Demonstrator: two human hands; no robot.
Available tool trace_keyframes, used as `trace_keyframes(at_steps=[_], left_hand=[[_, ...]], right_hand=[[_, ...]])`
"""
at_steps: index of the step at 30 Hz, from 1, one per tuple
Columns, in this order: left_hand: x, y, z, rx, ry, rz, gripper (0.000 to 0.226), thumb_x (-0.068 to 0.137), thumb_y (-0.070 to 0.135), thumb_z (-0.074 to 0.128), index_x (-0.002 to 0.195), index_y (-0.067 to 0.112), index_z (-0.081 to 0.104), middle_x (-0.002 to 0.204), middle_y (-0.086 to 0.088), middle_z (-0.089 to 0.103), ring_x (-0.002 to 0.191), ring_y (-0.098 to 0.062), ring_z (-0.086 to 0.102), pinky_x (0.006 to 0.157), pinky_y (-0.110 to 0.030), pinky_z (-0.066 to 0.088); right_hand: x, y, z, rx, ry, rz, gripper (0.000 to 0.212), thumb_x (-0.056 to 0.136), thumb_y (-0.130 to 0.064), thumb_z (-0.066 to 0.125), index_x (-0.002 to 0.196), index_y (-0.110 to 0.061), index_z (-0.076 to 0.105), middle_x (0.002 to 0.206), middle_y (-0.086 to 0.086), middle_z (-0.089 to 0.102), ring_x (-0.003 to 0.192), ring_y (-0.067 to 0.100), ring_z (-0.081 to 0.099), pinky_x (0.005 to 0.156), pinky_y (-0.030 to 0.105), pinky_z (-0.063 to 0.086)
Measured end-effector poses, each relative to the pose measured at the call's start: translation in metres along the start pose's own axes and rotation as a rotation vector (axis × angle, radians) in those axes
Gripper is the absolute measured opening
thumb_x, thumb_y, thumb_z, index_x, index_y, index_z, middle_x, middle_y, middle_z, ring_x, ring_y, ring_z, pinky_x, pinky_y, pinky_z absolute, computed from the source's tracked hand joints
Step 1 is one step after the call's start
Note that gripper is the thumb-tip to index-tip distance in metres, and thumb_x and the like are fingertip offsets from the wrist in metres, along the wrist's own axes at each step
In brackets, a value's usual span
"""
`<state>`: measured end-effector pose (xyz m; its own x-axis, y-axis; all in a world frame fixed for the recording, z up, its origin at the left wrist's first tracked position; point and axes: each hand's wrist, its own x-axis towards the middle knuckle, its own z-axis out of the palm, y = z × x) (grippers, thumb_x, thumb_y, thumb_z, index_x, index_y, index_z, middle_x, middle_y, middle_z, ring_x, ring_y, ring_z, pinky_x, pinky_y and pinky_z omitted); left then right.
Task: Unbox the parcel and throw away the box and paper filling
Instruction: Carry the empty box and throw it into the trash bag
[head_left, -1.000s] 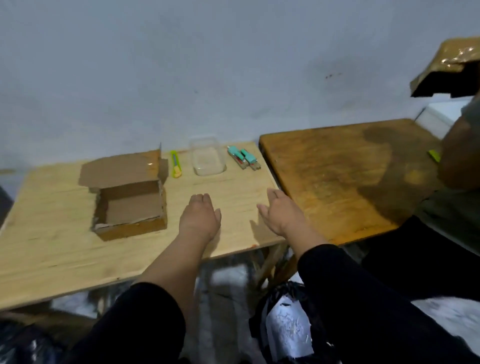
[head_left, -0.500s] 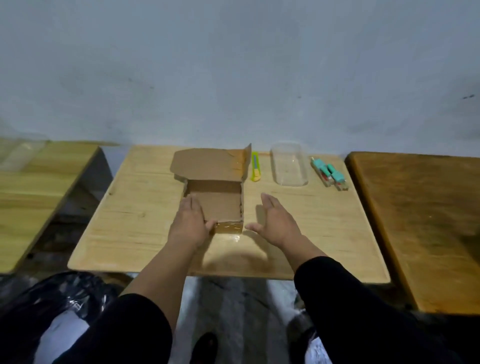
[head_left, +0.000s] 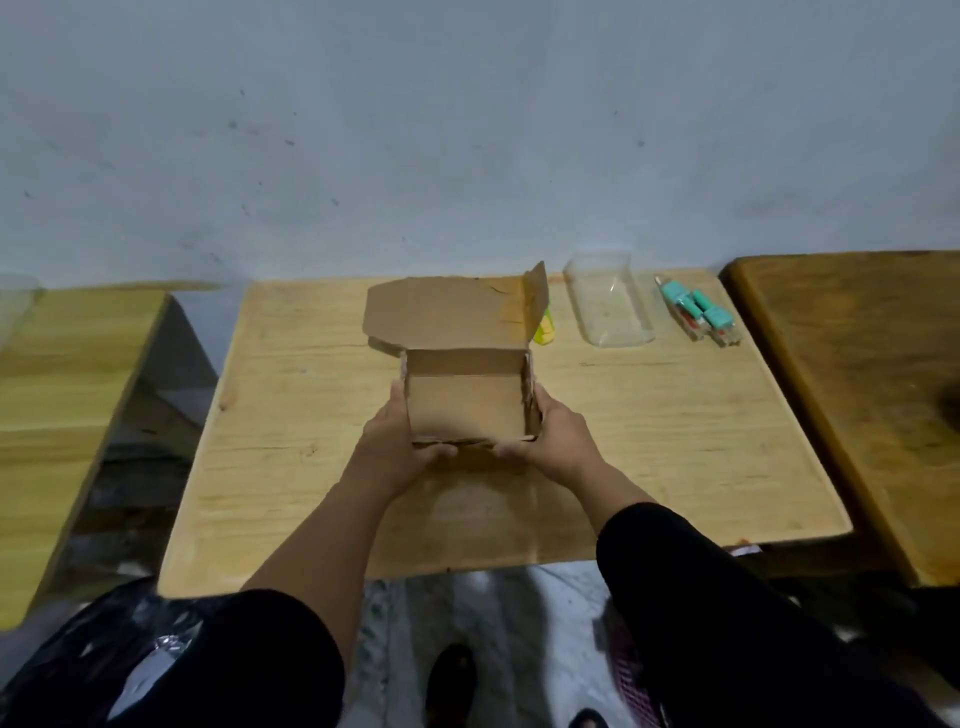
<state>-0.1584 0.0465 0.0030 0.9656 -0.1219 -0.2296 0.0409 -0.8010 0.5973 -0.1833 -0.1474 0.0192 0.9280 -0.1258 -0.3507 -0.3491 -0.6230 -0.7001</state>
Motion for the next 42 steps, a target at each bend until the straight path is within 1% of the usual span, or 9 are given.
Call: trace_keyframes(at_steps=[4, 11, 15, 20, 26, 30, 34, 37, 42], left_hand=[[0.012, 0.02, -0.007, -0.031, -0.006, 0.069, 0.106, 0.063, 0.041, 0.081, 0.143, 0.013, 0.017, 0.132, -0.013, 0.051, 0.12, -0.032, 0.047, 0.099, -0.039, 0.041], [0.021, 0.071, -0.016, -0.088, 0.033, 0.245, 0.104, 0.064, 0.041, 0.08, 0.144, 0.017, 0.019, 0.133, -0.011, 0.053, 0.121, -0.029, 0.048, 0.102, -0.041, 0.042], [0.02, 0.116, -0.008, -0.055, 0.004, 0.365, 0.111, 0.065, 0.038, 0.081, 0.146, 0.009, 0.011, 0.139, -0.015, 0.047, 0.127, -0.03, 0.042, 0.104, -0.035, 0.037], [0.004, 0.186, 0.03, -0.047, -0.113, 0.54, 0.116, 0.063, 0.038, 0.082, 0.147, 0.014, 0.006, 0.135, -0.015, 0.05, 0.123, -0.03, 0.046, 0.102, -0.034, 0.038], [-0.048, 0.258, 0.105, -0.017, -0.34, 0.712, 0.114, 0.064, 0.04, 0.081, 0.148, 0.017, 0.007, 0.141, -0.013, 0.045, 0.127, -0.031, 0.043, 0.107, -0.038, 0.037], [-0.092, 0.284, 0.16, 0.032, -0.48, 0.802, 0.111, 0.065, 0.038, 0.081, 0.147, 0.016, 0.009, 0.142, -0.012, 0.044, 0.129, -0.029, 0.041, 0.108, -0.037, 0.035], [-0.133, 0.298, 0.209, 0.091, -0.634, 0.865, 0.11, 0.067, 0.039, 0.08, 0.147, 0.018, 0.008, 0.145, -0.01, 0.041, 0.131, -0.026, 0.039, 0.111, -0.036, 0.032], [-0.159, 0.3, 0.239, 0.179, -0.708, 0.88, 0.109, 0.07, 0.04, 0.077, 0.148, 0.018, 0.005, 0.149, -0.01, 0.033, 0.135, -0.027, 0.032, 0.11, -0.036, 0.029], [-0.175, 0.29, 0.287, 0.199, -0.782, 0.869, 0.109, 0.067, 0.038, 0.08, 0.147, 0.019, 0.009, 0.145, -0.009, 0.04, 0.129, -0.026, 0.042, 0.108, -0.038, 0.038]], right_hand=[[-0.001, -0.003, -0.02, 0.054, 0.057, 0.006, 0.092, 0.062, -0.027, 0.085, 0.138, -0.022, 0.033, 0.127, 0.006, 0.06, 0.117, 0.025, 0.053, 0.093, 0.021, 0.037], [-0.021, -0.008, -0.067, 0.105, 0.233, 0.019, 0.09, 0.06, -0.026, 0.086, 0.136, -0.023, 0.037, 0.122, 0.006, 0.063, 0.113, 0.024, 0.056, 0.092, 0.024, 0.042], [-0.048, 0.003, -0.099, 0.126, 0.373, 0.047, 0.09, 0.062, -0.025, 0.084, 0.137, -0.024, 0.034, 0.125, 0.007, 0.061, 0.116, 0.025, 0.054, 0.097, 0.03, 0.043], [-0.101, 0.048, -0.14, 0.202, 0.549, 0.155, 0.089, 0.063, -0.023, 0.084, 0.136, -0.024, 0.034, 0.124, 0.005, 0.062, 0.117, 0.024, 0.055, 0.099, 0.031, 0.044], [-0.188, 0.123, -0.166, 0.264, 0.729, 0.4, 0.107, 0.067, -0.031, 0.082, 0.147, -0.017, 0.013, 0.14, 0.01, 0.049, 0.128, 0.025, 0.045, 0.103, 0.031, 0.039], [-0.248, 0.17, -0.162, 0.35, 0.85, 0.526, 0.098, 0.064, -0.027, 0.084, 0.143, -0.016, 0.026, 0.134, 0.008, 0.055, 0.12, 0.022, 0.052, 0.096, 0.024, 0.04], [-0.3, 0.21, -0.148, 0.402, 0.909, 0.648, 0.095, 0.066, -0.026, 0.083, 0.142, -0.017, 0.027, 0.128, 0.007, 0.057, 0.117, 0.025, 0.054, 0.088, 0.022, 0.04], [-0.327, 0.236, -0.137, 0.442, 0.919, 0.719, 0.086, 0.067, -0.022, 0.082, 0.138, -0.016, 0.034, 0.11, -0.002, 0.057, 0.113, 0.023, 0.056, 0.084, 0.02, 0.039], [-0.342, 0.28, -0.121, 0.481, 0.894, 0.78, 0.085, 0.064, -0.022, 0.084, 0.135, -0.023, 0.037, 0.113, 0.003, 0.065, 0.103, 0.02, 0.06, 0.081, 0.02, 0.042]])
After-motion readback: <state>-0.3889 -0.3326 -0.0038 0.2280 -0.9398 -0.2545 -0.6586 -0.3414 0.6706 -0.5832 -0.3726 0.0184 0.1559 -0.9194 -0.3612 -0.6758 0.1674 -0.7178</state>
